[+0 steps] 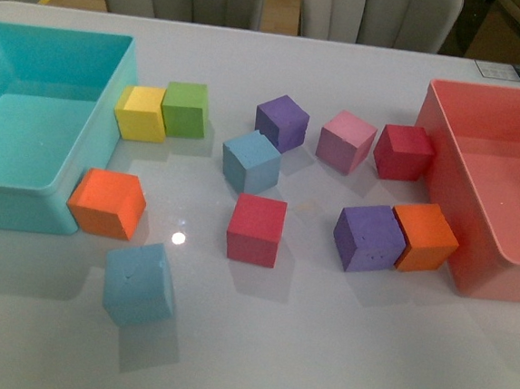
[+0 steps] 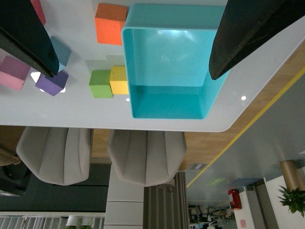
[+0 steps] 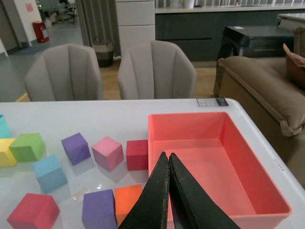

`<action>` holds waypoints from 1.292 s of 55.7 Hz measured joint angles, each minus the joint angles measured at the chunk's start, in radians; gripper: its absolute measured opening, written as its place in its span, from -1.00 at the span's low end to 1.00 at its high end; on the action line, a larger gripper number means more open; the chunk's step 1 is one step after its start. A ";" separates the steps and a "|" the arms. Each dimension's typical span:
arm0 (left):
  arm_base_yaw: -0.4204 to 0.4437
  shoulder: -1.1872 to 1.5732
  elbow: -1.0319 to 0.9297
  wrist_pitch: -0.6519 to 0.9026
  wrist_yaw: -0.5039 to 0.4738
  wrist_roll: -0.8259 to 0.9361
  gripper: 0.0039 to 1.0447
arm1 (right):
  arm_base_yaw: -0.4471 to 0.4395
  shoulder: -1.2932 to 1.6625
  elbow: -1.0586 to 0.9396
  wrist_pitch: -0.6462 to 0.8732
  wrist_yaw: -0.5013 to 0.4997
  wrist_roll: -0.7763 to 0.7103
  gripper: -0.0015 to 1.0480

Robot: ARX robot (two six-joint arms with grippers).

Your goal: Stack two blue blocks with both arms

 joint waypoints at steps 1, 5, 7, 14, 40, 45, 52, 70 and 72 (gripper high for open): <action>0.000 0.000 0.000 0.000 0.000 0.000 0.84 | 0.000 -0.005 0.000 -0.005 0.000 0.000 -0.96; 0.000 0.000 0.000 0.000 0.000 0.000 0.84 | 0.000 -0.020 0.000 -0.021 0.000 0.000 -0.96; 0.000 0.000 0.000 0.000 0.000 0.000 0.84 | 0.000 -0.042 0.000 -0.043 0.000 0.000 -0.96; 0.000 0.000 0.000 0.000 0.000 0.000 0.84 | 0.000 -0.180 0.000 -0.193 -0.001 0.000 -0.96; 0.009 0.054 0.040 -0.114 0.056 0.043 0.84 | 0.000 -0.195 0.000 -0.201 0.000 0.000 0.11; -0.033 0.282 0.175 -0.378 0.106 0.139 0.84 | 0.000 -0.196 0.000 -0.201 0.000 0.000 0.40; -0.167 0.538 0.225 -0.327 0.051 0.143 0.84 | 0.000 -0.196 0.000 -0.201 0.000 0.000 0.84; -0.360 1.056 0.277 -0.001 -0.032 0.011 0.84 | 0.000 -0.196 0.000 -0.201 0.000 0.000 0.83; -0.370 1.119 0.288 0.026 -0.050 -0.006 0.84 | 0.000 -0.196 0.000 -0.201 0.000 0.000 0.83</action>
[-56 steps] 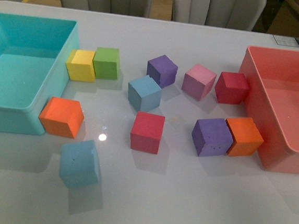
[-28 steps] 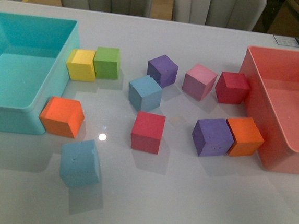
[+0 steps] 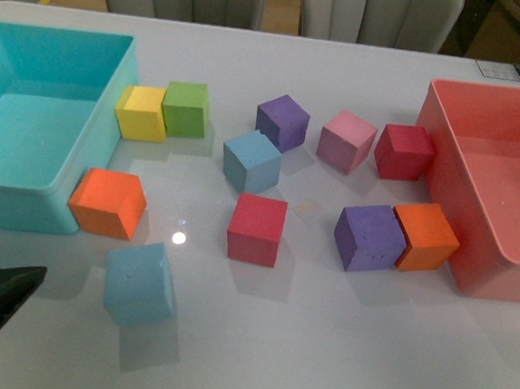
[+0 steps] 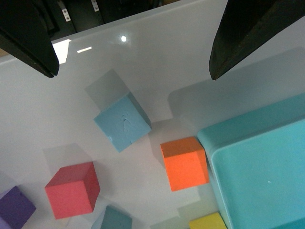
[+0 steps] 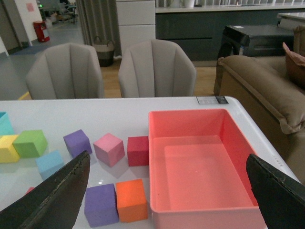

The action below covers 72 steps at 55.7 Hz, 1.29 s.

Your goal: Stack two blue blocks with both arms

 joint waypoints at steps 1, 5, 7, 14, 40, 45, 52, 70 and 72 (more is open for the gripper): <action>-0.003 0.016 0.003 0.006 -0.005 -0.005 0.84 | 0.000 0.000 0.000 0.000 0.000 0.000 0.83; -0.019 0.118 0.026 0.031 -0.029 -0.048 0.84 | 0.000 0.000 0.000 0.000 0.000 0.000 0.83; -0.026 0.159 0.037 0.038 -0.039 -0.065 0.84 | 0.000 0.000 0.000 0.000 0.000 0.000 0.83; -0.053 0.304 0.084 0.059 -0.058 -0.158 0.84 | 0.000 0.000 0.000 0.000 0.000 0.000 0.83; -0.136 0.655 0.238 0.101 -0.107 -0.341 0.84 | 0.000 0.000 0.000 0.000 0.000 0.000 0.83; -0.142 0.674 0.251 0.104 -0.109 -0.348 0.84 | 0.000 0.000 0.000 0.000 0.000 0.000 0.83; -0.150 0.700 0.274 0.103 -0.111 -0.354 0.84 | 0.000 0.000 0.000 0.000 0.000 0.000 0.83; -0.145 0.765 0.362 0.040 -0.101 -0.414 0.84 | 0.000 0.000 0.000 0.000 0.000 0.000 0.83; -0.143 0.772 0.373 0.032 -0.101 -0.420 0.84 | 0.000 0.000 0.000 0.000 0.000 0.000 0.83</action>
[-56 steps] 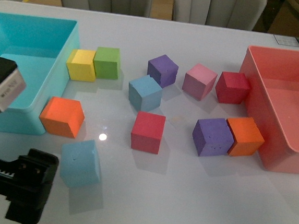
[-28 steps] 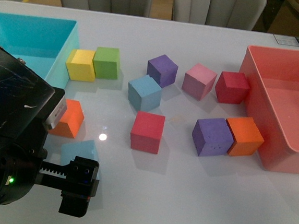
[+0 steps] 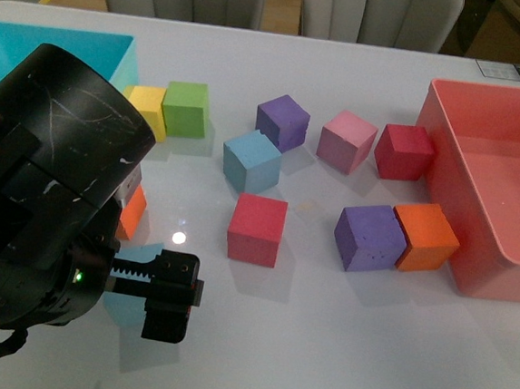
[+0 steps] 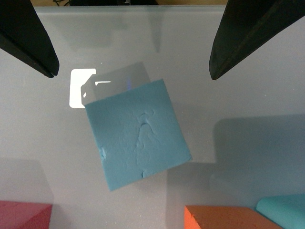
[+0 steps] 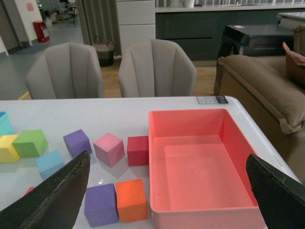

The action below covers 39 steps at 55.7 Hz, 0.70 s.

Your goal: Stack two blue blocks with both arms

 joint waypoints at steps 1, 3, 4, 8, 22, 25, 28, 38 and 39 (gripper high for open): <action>0.001 0.005 0.007 -0.004 0.000 -0.003 0.84 | 0.000 0.000 0.000 0.000 0.000 0.000 0.83; 0.003 0.010 0.020 -0.017 0.000 -0.011 0.84 | 0.000 0.000 0.000 0.000 0.000 0.000 0.83; 0.003 0.012 0.024 -0.020 0.000 -0.012 0.84 | 0.000 0.000 0.000 0.000 0.000 0.000 0.83; 0.004 0.023 0.047 -0.032 -0.004 -0.016 0.84 | 0.000 0.000 0.000 0.000 0.000 0.000 0.83; 0.005 0.077 0.123 -0.074 -0.004 -0.042 0.84 | 0.000 0.000 0.000 0.000 0.000 0.000 0.83; 0.007 0.089 0.130 -0.082 0.000 -0.053 0.84 | 0.000 0.000 0.000 0.000 0.000 0.000 0.83; 0.010 0.104 0.139 -0.090 0.000 -0.064 0.84 | 0.000 0.000 0.000 0.000 0.000 0.000 0.83; 0.014 0.139 0.171 -0.098 -0.002 -0.077 0.84 | 0.000 0.000 0.000 0.000 0.000 0.000 0.83; 0.015 0.141 0.173 -0.099 -0.002 -0.077 0.84 | 0.000 0.000 0.000 0.000 0.000 0.000 0.83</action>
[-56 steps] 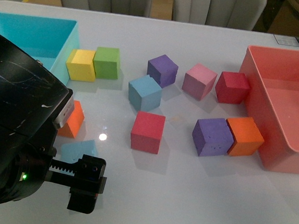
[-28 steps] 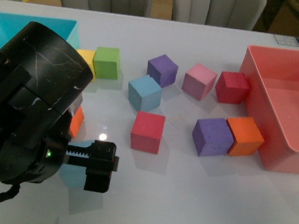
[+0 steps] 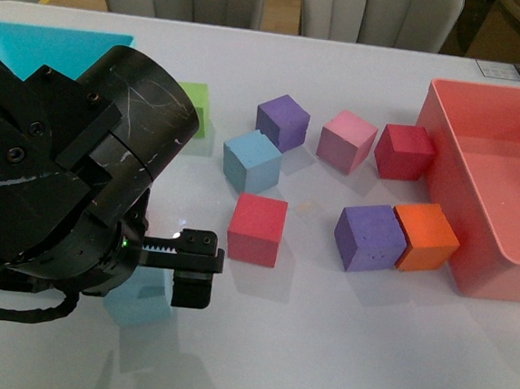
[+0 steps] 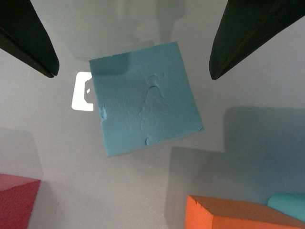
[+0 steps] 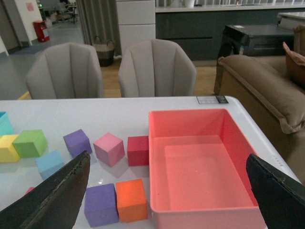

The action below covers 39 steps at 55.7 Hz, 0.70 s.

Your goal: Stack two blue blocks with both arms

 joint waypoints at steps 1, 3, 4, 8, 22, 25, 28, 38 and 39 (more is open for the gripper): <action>0.001 0.008 0.006 0.000 0.000 -0.002 0.84 | 0.000 0.000 0.000 0.000 0.000 0.000 0.83; 0.002 0.018 0.014 0.000 0.000 -0.002 0.84 | 0.000 0.000 0.000 0.000 0.000 0.000 0.83; 0.003 0.027 0.021 0.000 0.000 -0.002 0.84 | 0.000 0.000 0.000 0.000 0.000 0.000 0.83; 0.006 0.045 0.033 -0.004 0.000 -0.002 0.84 | 0.000 0.000 0.000 0.000 0.000 0.000 0.83; 0.029 0.112 0.071 -0.006 -0.004 0.004 0.84 | 0.000 0.000 0.000 0.000 0.000 0.000 0.83; 0.034 0.124 0.074 -0.006 -0.004 0.006 0.84 | 0.000 0.000 0.000 0.000 0.000 0.000 0.83; 0.041 0.140 0.077 -0.006 -0.004 0.007 0.84 | 0.000 0.000 0.000 0.000 0.000 0.000 0.83; 0.047 0.161 0.084 -0.002 -0.008 0.013 0.84 | 0.000 0.000 0.000 0.000 0.000 0.000 0.83; 0.047 0.161 0.084 0.000 -0.008 0.013 0.84 | 0.000 0.000 0.000 0.000 0.000 0.000 0.83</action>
